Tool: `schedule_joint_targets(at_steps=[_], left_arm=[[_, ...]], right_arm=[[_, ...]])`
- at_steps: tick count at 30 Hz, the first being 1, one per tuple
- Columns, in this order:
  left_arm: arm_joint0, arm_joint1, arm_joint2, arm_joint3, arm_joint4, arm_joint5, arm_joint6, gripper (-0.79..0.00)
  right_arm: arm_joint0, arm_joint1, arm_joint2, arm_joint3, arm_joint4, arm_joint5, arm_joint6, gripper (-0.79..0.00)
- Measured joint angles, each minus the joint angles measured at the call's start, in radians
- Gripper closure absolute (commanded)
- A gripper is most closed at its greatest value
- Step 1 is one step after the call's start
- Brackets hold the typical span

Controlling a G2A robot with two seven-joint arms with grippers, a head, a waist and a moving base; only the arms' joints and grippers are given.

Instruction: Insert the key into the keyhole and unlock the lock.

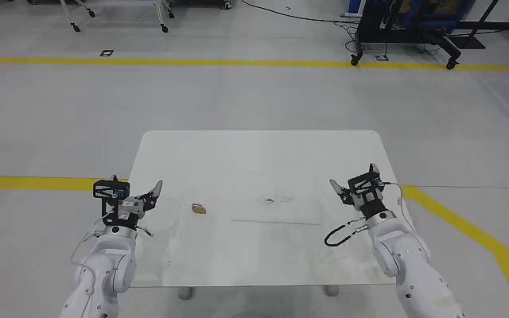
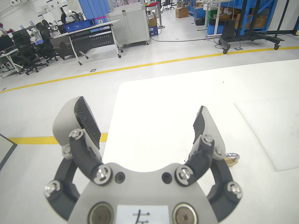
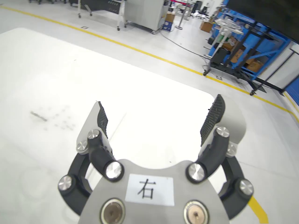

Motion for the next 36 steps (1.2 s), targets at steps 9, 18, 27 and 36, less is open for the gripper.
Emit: schedule_joint_targets(at_steps=[9, 18, 27, 36], left_arm=[[0.0, 0.0, 0.0, 0.0, 0.0, 0.0, 0.0, -0.785], [0.0, 0.0, 0.0, 0.0, 0.0, 0.0, 0.0, -0.785], [0.0, 0.0, 0.0, 0.0, 0.0, 0.0, 0.0, -0.785], [0.0, 0.0, 0.0, 0.0, 0.0, 0.0, 0.0, -0.785]], right_arm=[[0.114, -0.001, -0.11, 0.088, 0.054, -0.342, 0.059, -0.785], [0.112, 0.0, -0.108, 0.087, 0.041, -0.301, 0.058, -0.785], [0.304, -0.016, -0.293, 0.213, -0.049, -0.523, 0.159, -0.785], [0.569, -0.046, -0.449, 0.515, -0.095, -0.723, 0.051, -0.302]])
